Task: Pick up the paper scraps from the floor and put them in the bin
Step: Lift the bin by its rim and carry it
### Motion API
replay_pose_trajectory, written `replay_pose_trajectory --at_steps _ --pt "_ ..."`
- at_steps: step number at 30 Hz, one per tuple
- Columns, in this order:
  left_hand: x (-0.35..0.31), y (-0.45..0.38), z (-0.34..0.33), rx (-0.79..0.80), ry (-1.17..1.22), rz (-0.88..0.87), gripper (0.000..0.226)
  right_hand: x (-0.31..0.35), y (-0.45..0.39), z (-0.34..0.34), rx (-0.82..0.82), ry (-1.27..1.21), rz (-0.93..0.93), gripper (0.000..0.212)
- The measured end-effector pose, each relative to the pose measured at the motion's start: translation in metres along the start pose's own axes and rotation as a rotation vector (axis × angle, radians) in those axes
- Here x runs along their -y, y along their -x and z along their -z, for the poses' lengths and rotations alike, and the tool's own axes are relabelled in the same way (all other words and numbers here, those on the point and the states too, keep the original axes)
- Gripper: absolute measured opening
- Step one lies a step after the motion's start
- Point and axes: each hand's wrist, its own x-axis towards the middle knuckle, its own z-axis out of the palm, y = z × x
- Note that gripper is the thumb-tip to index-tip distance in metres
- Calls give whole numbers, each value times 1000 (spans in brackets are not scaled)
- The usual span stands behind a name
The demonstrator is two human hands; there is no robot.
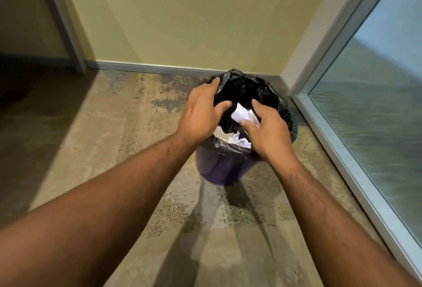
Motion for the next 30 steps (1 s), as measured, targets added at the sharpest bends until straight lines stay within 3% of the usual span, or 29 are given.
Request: replay_pose_trajectory --at_steps 2,6,11,16,21,25,30 --pt "9 1 -4 -28 -100 72 57 -14 -1 8 5 -15 -46 61" --pt "24 5 4 -5 -112 334 32 -47 -1 21 -209 -12 -212 52" --pt "31 4 14 9 87 504 16 -63 3 15 -273 -534 -524 60" --pt "40 20 25 52 251 565 18 -51 22 11 -332 -452 -504 63" --pt "39 57 63 121 343 728 12 -40 69 18 -248 -432 -517 69" --pt "11 92 108 288 372 889 27 -22 119 40 -152 -380 -563 67" --pt "-25 138 154 340 392 1043 24 -12 178 71 4 -337 -600 68"
